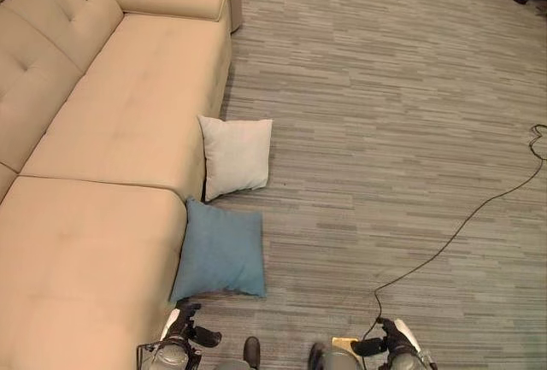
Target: Pick up all the scattered cushions and arrange them neatly on the sofa.
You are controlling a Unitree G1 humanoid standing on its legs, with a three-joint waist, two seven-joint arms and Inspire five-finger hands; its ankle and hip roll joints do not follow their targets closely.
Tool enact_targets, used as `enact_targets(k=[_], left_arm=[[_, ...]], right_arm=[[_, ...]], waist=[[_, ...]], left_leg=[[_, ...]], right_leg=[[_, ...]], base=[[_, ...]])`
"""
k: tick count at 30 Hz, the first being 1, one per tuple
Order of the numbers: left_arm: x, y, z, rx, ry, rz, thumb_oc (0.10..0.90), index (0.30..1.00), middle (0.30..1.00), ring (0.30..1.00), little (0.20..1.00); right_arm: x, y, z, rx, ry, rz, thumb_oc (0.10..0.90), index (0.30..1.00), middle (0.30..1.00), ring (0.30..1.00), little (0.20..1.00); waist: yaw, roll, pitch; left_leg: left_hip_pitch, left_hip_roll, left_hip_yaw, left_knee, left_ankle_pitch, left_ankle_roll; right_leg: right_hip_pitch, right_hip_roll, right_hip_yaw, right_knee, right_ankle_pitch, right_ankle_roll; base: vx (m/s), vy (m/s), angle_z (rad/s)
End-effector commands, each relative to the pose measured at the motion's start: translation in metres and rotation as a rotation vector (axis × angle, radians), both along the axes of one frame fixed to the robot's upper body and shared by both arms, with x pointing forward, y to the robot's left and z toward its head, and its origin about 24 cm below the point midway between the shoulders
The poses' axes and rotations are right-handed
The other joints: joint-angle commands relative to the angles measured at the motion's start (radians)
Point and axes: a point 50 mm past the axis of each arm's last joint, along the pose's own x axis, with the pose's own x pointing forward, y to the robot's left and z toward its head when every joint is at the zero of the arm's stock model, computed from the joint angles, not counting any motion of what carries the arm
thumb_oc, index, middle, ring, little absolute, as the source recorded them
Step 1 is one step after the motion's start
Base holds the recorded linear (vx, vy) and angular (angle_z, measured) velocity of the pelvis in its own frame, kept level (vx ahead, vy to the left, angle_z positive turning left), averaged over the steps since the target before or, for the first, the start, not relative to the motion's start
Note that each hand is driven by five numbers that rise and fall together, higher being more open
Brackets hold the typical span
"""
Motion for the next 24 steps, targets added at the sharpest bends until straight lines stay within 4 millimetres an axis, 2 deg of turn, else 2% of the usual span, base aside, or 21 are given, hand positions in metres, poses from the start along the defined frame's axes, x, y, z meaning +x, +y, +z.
enact_targets(k=[1, 3, 6, 8, 10, 11, 12, 13, 16, 17, 18, 19, 20, 22, 24], left_arm=[[0.001, -0.002, 0.001, -0.004, -0.037, 0.028, 0.800, 0.900, 0.900, 0.900, 0.900], [0.000, -0.001, 0.000, 0.000, -0.032, 0.038, 0.800, 0.900, 0.900, 0.900, 0.900], [-0.006, 0.002, -0.002, 0.007, -0.016, 0.059, 0.800, 0.900, 0.900, 0.900, 0.900], [-0.014, 0.000, -0.007, -0.004, 0.016, 0.076, 0.800, 0.900, 0.900, 0.900, 0.900], [-0.015, -0.003, -0.008, -0.021, 0.019, 0.099, 0.800, 0.900, 0.900, 0.900, 0.900], [-0.013, -0.009, -0.008, -0.036, 0.013, 0.102, 0.800, 0.900, 0.900, 0.900, 0.900], [-0.012, -0.011, -0.008, -0.044, 0.010, 0.102, 0.800, 0.900, 0.900, 0.900, 0.900], [-0.012, -0.011, -0.008, -0.044, 0.010, 0.102, 0.800, 0.900, 0.900, 0.900, 0.900], [-0.016, -0.012, -0.010, -0.051, 0.021, 0.101, 0.800, 0.900, 0.900, 0.900, 0.900], [-0.018, -0.013, -0.011, -0.052, 0.028, 0.096, 0.800, 0.900, 0.900, 0.900, 0.900], [-0.022, -0.015, -0.013, -0.046, 0.046, 0.082, 0.800, 0.900, 0.900, 0.900, 0.900], [-0.022, -0.015, -0.013, -0.046, 0.046, 0.082, 0.800, 0.900, 0.900, 0.900, 0.900], [-0.022, -0.015, -0.013, -0.042, 0.049, 0.072, 0.800, 0.900, 0.900, 0.900, 0.900], [-0.022, -0.016, -0.013, -0.041, 0.055, 0.064, 0.800, 0.900, 0.900, 0.900, 0.900], [-0.023, -0.015, -0.013, -0.038, 0.055, 0.062, 0.800, 0.900, 0.900, 0.900, 0.900]], right_arm=[[0.009, -0.033, 0.015, -0.120, -0.041, 0.015, 0.800, 0.900, 0.900, 0.900, 0.900], [0.009, -0.033, 0.015, -0.121, -0.038, 0.020, 0.800, 0.900, 0.900, 0.900, 0.900], [0.002, -0.031, 0.011, -0.115, -0.014, 0.025, 0.800, 0.900, 0.900, 0.900, 0.900], [0.000, -0.030, 0.010, -0.115, -0.006, 0.031, 0.800, 0.900, 0.900, 0.900, 0.900], [0.000, -0.031, 0.010, -0.109, -0.014, 0.022, 0.800, 0.900, 0.900, 0.900, 0.900], [0.003, -0.036, 0.014, -0.127, -0.029, 0.022, 0.800, 0.900, 0.900, 0.900, 0.900], [0.002, -0.039, 0.015, -0.138, -0.030, 0.022, 0.800, 0.900, 0.900, 0.900, 0.900], [0.002, -0.040, 0.015, -0.138, -0.030, 0.022, 0.800, 0.900, 0.900, 0.900, 0.900], [-0.005, -0.046, 0.014, -0.151, -0.011, 0.001, 0.800, 0.900, 0.900, 0.900, 0.900], [-0.006, -0.048, 0.014, -0.155, -0.011, -0.005, 0.800, 0.900, 0.900, 0.900, 0.900], [-0.009, -0.049, 0.014, -0.150, -0.014, -0.023, 0.800, 0.900, 0.900, 0.900, 0.900], [-0.009, -0.049, 0.014, -0.150, -0.014, -0.023, 0.800, 0.900, 0.900, 0.900, 0.900], [-0.009, -0.049, 0.014, -0.148, -0.012, -0.022, 0.800, 0.900, 0.900, 0.900, 0.900], [-0.012, -0.049, 0.012, -0.147, -0.004, -0.021, 0.800, 0.900, 0.900, 0.900, 0.900], [-0.014, -0.048, 0.011, -0.144, 0.000, -0.028, 0.800, 0.900, 0.900, 0.900, 0.900]], waist=[[-0.010, 0.042, 0.004], [-0.011, 0.044, 0.011], [-0.010, 0.022, 0.003], [-0.010, 0.019, -0.013], [-0.008, 0.015, -0.013], [-0.002, 0.010, 0.010], [0.000, 0.009, 0.015], [0.000, 0.009, 0.014], [0.008, 0.004, 0.018], [0.009, 0.001, 0.015], [0.016, -0.008, 0.004], [0.015, -0.008, 0.004], [0.017, -0.007, 0.000], [0.023, 0.005, -0.007], [0.026, 0.016, -0.015]], left_leg=[[-0.057, 0.031, -0.085, 0.114, -0.125, -0.057], [-0.043, 0.038, -0.090, 0.113, -0.134, -0.064], [-0.012, 0.044, -0.113, 0.106, -0.153, -0.086], [-0.007, 0.080, -0.128, 0.108, -0.144, -0.110], [-0.046, 0.108, -0.141, 0.169, -0.133, -0.136], [-0.131, 0.140, -0.125, 0.304, -0.073, -0.149], [-0.158, 0.153, -0.105, 0.344, -0.056, -0.147], [-0.160, 0.154, -0.107, 0.347, -0.057, -0.147], [-0.175, 0.195, -0.028, 0.403, -0.043, -0.141], [-0.182, 0.184, -0.017, 0.395, -0.056, -0.136], [-0.207, 0.120, -0.006, 0.352, -0.108, -0.119], [-0.207, 0.119, -0.006, 0.353, -0.109, -0.119], [-0.214, 0.094, 0.009, 0.316, -0.107, -0.115], [-0.210, 0.058, 0.030, 0.214, -0.075, -0.112], [-0.229, 0.042, 0.056, 0.146, -0.021, -0.115]], right_leg=[[0.034, 0.021, 0.024, -0.181, 0.171, 0.005], [0.025, 0.005, 0.021, -0.187, 0.188, 0.010], [0.059, 0.009, 0.022, -0.217, 0.195, 0.018], [0.064, 0.026, 0.004, -0.198, 0.185, 0.005], [0.098, 0.039, -0.029, -0.215, 0.164, -0.016], [0.134, 0.050, -0.062, -0.232, 0.139, -0.048], [0.143, 0.055, -0.075, -0.238, 0.132, -0.059], [0.143, 0.055, -0.076, -0.238, 0.133, -0.060], [0.181, 0.081, -0.105, -0.265, 0.109, -0.081], [0.191, 0.086, -0.109, -0.277, 0.107, -0.080], [0.212, 0.095, -0.120, -0.303, 0.101, -0.075], [0.212, 0.094, -0.121, -0.303, 0.101, -0.075], [0.219, 0.101, -0.125, -0.309, 0.101, -0.073], [0.238, 0.123, -0.137, -0.328, 0.095, -0.067], [0.264, 0.147, -0.152, -0.344, 0.084, -0.064]], base=[[0.17, -0.226, 0.27], [0.13, -0.212, 0.21], [0.20, -0.326, 0.18], [0.18, -0.362, 0.50], [0.09, -0.441, 0.39], [0.01, -0.447, 0.46], [-0.01, -0.314, 0.59], [0.02, -0.186, 0.50], [0.07, -0.221, 0.13], [0.16, -0.214, 0.14], [0.14, -0.163, 0.24], [0.16, -0.127, 0.33], [0.10, -0.031, 0.34], [0.14, -0.039, 0.46], [0.13, -0.029, 0.24]])
